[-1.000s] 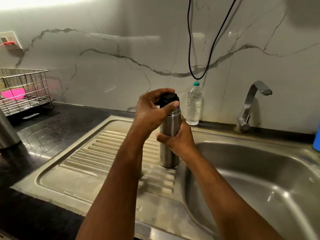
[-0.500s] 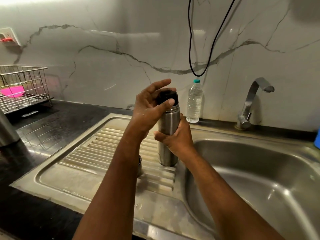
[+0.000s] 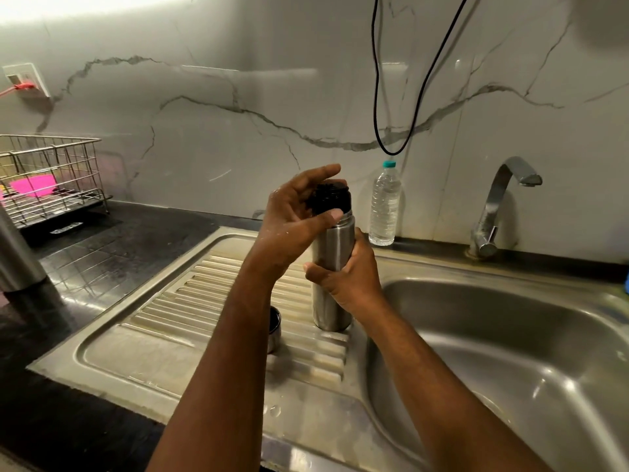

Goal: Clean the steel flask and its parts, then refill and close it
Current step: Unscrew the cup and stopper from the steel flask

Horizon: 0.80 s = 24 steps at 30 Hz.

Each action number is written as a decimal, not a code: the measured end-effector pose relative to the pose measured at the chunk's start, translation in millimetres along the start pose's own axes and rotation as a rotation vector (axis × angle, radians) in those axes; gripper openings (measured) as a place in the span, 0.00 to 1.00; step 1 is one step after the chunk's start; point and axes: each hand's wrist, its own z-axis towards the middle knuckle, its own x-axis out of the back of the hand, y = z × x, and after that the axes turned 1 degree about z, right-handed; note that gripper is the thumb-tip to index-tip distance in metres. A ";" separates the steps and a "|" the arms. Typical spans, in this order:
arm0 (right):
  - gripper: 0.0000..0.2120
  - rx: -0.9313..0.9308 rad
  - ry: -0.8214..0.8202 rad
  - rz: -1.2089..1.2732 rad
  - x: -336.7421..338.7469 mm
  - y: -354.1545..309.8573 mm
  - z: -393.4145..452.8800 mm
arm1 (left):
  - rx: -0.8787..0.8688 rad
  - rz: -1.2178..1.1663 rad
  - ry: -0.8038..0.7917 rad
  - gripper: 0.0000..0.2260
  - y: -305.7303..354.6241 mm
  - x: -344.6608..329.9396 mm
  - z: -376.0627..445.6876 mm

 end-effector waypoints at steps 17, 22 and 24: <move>0.40 -0.002 0.017 0.003 -3.2 -1.9 -2.0 | 0.018 0.220 0.283 0.27 1.9 -12.7 1.9; 0.36 -0.005 0.016 0.004 -3.3 0.0 0.1 | 0.055 -0.077 -0.009 0.24 -4.1 -8.9 5.3; 0.37 -0.013 0.011 -0.004 -2.7 -1.3 -0.7 | 0.042 -0.158 -0.031 0.21 -5.3 -3.2 5.3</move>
